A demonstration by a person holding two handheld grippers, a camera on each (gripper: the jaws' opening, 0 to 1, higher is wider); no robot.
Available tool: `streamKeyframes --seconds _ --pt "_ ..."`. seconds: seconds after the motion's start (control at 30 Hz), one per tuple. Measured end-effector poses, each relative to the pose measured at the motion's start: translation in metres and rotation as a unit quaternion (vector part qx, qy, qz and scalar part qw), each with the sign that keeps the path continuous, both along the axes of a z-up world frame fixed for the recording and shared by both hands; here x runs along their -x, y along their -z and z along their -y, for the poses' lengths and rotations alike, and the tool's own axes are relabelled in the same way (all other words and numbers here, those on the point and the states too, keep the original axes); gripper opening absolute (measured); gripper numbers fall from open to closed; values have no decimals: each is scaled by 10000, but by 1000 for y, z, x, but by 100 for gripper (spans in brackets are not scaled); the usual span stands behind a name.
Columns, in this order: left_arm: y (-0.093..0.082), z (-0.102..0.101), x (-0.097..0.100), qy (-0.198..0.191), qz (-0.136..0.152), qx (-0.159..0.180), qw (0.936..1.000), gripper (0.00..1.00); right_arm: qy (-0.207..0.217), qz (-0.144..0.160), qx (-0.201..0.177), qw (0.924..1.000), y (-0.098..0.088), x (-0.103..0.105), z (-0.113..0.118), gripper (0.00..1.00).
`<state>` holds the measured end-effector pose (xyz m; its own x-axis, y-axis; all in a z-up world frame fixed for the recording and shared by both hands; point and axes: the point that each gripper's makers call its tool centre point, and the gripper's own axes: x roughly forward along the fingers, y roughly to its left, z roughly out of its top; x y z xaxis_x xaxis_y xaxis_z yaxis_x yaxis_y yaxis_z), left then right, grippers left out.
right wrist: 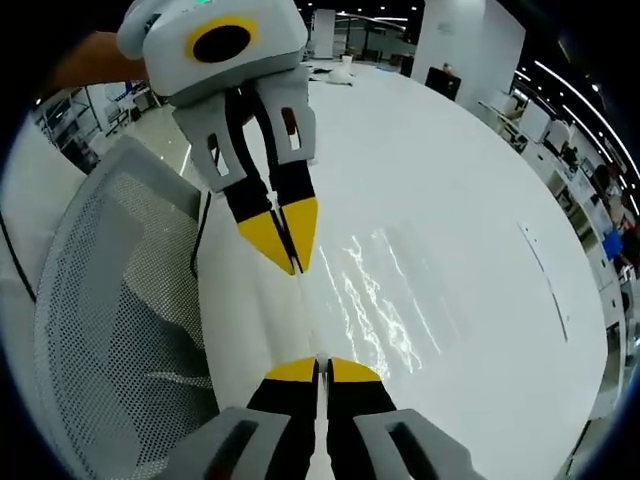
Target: Open the resealable bag by pulling the two sides of the seal apart until the entire bag opening is separated and visibly accessible.
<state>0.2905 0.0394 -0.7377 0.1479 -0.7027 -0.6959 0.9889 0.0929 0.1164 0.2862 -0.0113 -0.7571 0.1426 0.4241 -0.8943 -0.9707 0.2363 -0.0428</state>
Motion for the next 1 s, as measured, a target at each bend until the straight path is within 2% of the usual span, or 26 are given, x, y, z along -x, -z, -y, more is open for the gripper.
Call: streamKeyframes --seconds 0.23,0.7,1.0 --pt "3 -3 3 11 -34 -70 10000 0 90 -7 138 9999 4 1 17 0" --pt "7 -6 7 69 -115 -194 9997 0 165 -24 261 9995 8 6 31 0" --pt "6 -6 10 146 -3 -230 9996 0 302 -52 110 9995 6 7 31 0"
